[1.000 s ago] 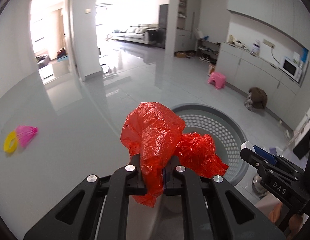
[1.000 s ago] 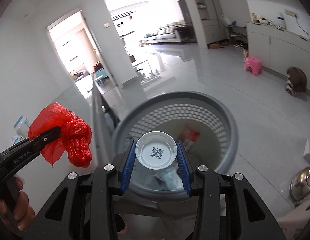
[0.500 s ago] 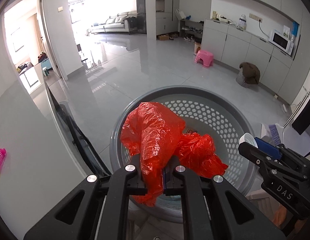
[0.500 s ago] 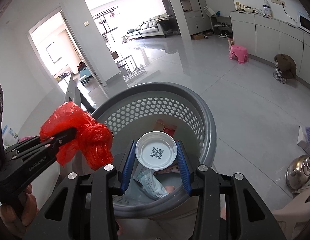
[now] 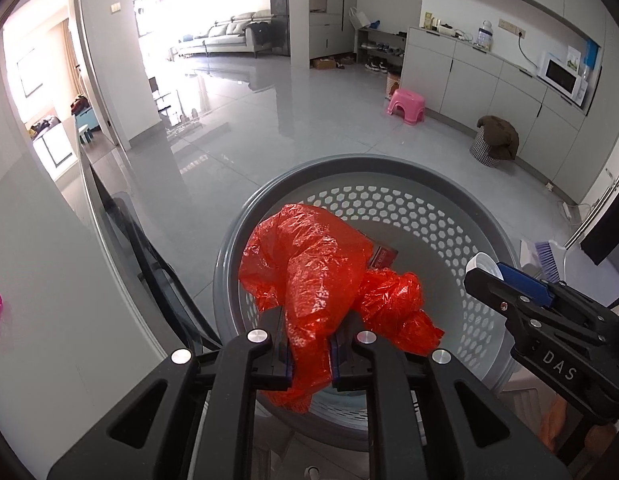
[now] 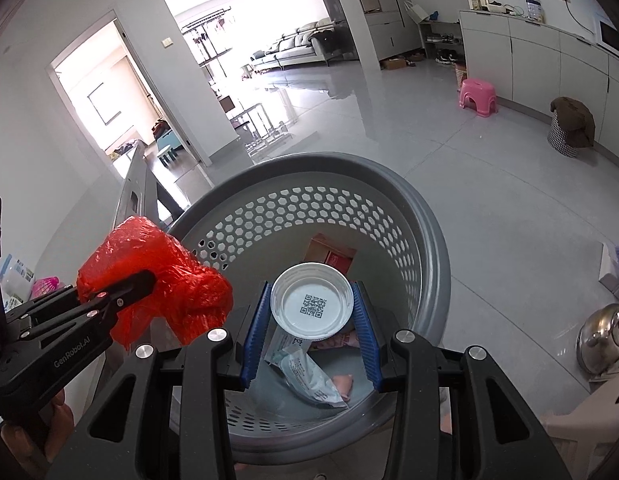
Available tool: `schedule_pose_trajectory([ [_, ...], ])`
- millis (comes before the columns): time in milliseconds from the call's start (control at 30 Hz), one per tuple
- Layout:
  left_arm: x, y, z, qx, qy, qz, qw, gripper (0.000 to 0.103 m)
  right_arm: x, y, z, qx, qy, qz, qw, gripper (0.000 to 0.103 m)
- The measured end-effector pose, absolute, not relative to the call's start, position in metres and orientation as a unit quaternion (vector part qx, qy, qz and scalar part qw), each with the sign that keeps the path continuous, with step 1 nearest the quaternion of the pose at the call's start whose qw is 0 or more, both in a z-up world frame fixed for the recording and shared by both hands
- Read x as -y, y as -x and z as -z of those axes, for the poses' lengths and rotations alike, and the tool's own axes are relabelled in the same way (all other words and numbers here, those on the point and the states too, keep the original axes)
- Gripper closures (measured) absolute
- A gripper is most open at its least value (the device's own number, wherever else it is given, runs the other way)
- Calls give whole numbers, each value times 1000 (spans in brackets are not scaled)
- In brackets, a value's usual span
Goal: Collect trash
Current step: 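Carry the cap and red bag over the grey basket and open both tools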
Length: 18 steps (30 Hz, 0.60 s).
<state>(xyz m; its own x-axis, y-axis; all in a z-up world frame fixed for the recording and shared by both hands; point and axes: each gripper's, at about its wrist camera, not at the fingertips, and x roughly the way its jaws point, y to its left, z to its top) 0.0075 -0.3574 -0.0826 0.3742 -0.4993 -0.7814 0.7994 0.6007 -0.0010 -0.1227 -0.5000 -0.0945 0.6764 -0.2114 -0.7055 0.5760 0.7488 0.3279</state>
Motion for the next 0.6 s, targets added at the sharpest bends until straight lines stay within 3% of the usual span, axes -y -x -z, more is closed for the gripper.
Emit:
schedule_pose_trajectory([
  [67, 358, -7, 82, -388, -191, 401, 807, 81, 501, 123, 95, -331, -275, 226, 874, 59],
  [133, 357, -8, 81, -385, -188, 399, 811, 62, 502, 127, 94, -323, -276, 229, 875, 41],
  [200, 357, -7, 78, -379, -188, 396, 815, 55, 503, 130, 92, -317, -278, 231, 877, 41],
  [600, 358, -5, 79, -387, -183, 387, 817, 47, 502, 138, 89, -315, -284, 230, 876, 41],
])
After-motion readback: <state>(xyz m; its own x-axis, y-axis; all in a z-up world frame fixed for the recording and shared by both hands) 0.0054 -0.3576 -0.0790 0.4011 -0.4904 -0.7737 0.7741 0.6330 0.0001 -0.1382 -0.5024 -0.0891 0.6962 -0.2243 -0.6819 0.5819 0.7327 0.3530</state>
